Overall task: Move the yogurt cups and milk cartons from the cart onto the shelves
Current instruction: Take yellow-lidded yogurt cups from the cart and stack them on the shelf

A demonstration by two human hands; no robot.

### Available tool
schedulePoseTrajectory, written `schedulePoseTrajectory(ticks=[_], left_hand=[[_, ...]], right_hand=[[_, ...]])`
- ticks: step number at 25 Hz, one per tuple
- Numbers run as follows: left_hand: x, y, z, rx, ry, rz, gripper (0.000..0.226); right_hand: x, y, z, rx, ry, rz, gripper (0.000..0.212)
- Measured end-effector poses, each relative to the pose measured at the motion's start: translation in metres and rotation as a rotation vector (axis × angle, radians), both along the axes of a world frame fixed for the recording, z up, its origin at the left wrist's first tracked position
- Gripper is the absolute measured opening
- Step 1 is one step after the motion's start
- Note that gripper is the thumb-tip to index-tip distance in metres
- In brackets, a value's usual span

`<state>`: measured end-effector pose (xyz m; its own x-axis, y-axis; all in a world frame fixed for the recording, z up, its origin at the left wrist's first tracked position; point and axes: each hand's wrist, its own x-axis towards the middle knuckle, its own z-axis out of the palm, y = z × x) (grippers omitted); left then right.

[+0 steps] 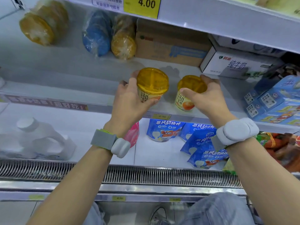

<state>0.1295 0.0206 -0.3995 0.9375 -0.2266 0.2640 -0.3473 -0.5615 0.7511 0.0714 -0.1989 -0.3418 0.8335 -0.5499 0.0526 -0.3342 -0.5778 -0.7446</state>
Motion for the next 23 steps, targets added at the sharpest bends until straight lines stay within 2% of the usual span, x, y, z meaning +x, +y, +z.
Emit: schedulePoseTrajectory(ticks=[7,9,13,16,20,23], left_hand=[[0.0,0.001,-0.001,0.007,-0.022,-0.016,0.096],[0.001,0.002,-0.001,0.001,-0.022,-0.017,0.098],[0.003,0.003,-0.002,0.012,-0.009,-0.023,0.099],[0.004,0.003,-0.002,-0.006,0.016,-0.031,0.098],[0.006,0.009,0.0,-0.008,0.018,-0.06,0.098],[0.008,0.015,0.002,-0.027,0.041,-0.098,0.097]], right_hand=[[0.001,0.012,-0.009,-0.091,-0.013,-0.013,0.082],[-0.001,0.012,-0.012,-0.108,0.001,0.009,0.086],[-0.001,0.009,-0.008,0.021,0.029,0.003,0.1],[-0.003,0.018,-0.006,0.122,-0.091,-0.053,0.102],[0.002,0.028,0.007,0.367,-0.374,-0.079,0.1],[0.007,0.039,0.021,0.431,-0.5,-0.052,0.097]])
